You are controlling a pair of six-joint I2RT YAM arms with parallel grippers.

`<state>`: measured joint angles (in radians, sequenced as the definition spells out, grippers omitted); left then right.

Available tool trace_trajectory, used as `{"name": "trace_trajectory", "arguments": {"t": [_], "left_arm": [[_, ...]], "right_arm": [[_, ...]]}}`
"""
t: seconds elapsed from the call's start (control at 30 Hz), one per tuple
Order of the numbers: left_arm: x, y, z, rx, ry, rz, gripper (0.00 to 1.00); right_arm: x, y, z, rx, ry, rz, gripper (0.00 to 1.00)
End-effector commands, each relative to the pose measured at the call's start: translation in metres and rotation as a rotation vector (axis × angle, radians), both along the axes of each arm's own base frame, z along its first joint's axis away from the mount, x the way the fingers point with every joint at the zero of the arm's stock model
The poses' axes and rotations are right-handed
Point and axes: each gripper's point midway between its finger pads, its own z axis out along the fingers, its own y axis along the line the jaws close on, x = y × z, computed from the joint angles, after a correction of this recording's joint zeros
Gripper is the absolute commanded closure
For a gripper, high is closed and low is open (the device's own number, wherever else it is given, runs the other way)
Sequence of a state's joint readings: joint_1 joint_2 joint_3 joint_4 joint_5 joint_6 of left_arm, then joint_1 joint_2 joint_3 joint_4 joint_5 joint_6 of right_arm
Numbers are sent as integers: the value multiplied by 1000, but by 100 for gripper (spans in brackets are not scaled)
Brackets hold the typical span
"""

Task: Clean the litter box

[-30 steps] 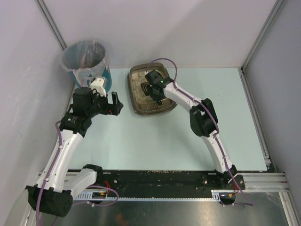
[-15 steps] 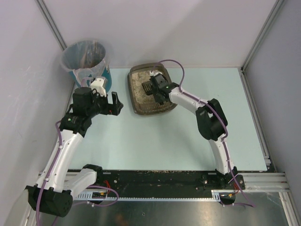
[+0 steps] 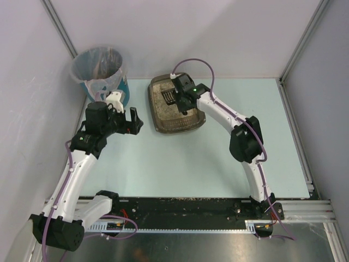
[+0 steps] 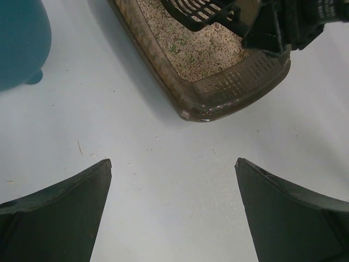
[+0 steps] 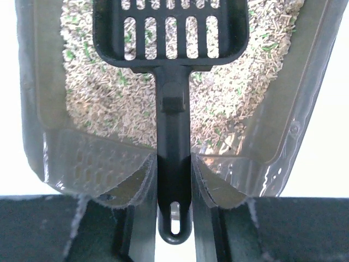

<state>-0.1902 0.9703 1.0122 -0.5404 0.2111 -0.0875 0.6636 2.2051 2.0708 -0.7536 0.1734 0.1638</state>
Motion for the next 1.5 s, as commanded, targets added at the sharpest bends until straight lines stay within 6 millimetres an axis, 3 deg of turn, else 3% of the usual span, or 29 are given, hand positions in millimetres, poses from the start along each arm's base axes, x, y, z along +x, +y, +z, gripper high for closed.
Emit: {"name": "trace_trajectory", "arguments": {"t": [0.0, 0.27, 0.37, 0.57, 0.6, 0.63, 0.7, 0.73, 0.83, 0.97, 1.17, 1.3, 1.47], "left_arm": [[7, -3, 7, 13, -39, -13, 0], [23, -29, 3, 37, -49, -143, 0], [32, -54, 12, -29, -89, -240, 0], [59, -104, 1, -48, -104, -422, 0], [67, -109, 7, -39, -124, -436, 0], [77, -115, -7, -25, -97, -446, 0], [88, -127, -4, -23, -105, -474, 0], [96, -131, -15, -10, -87, -479, 0], [110, -139, -20, 9, -96, -502, 0], [119, -148, -49, 10, -46, -549, 0], [134, -162, -57, -10, -71, -573, 0], [145, -167, -78, -20, -32, -567, 0], [147, -172, -86, -53, -7, -570, 1]], "right_arm": [[-23, -3, 12, -8, 106, 51, 100], [-44, -15, 15, -26, 243, 46, 100], [-47, -18, 20, -21, 244, 58, 100], [-53, -26, 24, -40, 238, 97, 100], [-54, -28, 24, -43, 238, 100, 100], [-54, -30, 25, -46, 237, 105, 100], [-57, -29, 29, -27, 239, 123, 100], [-57, -31, 28, -32, 241, 127, 100], [-56, -34, 36, -15, 230, 124, 100], [-55, -37, 44, 25, 229, 119, 100], [-61, -37, 49, 51, 227, 150, 100], [-63, -36, 49, 62, 236, 152, 100], [-62, -33, 53, 76, 229, 153, 100]]}}
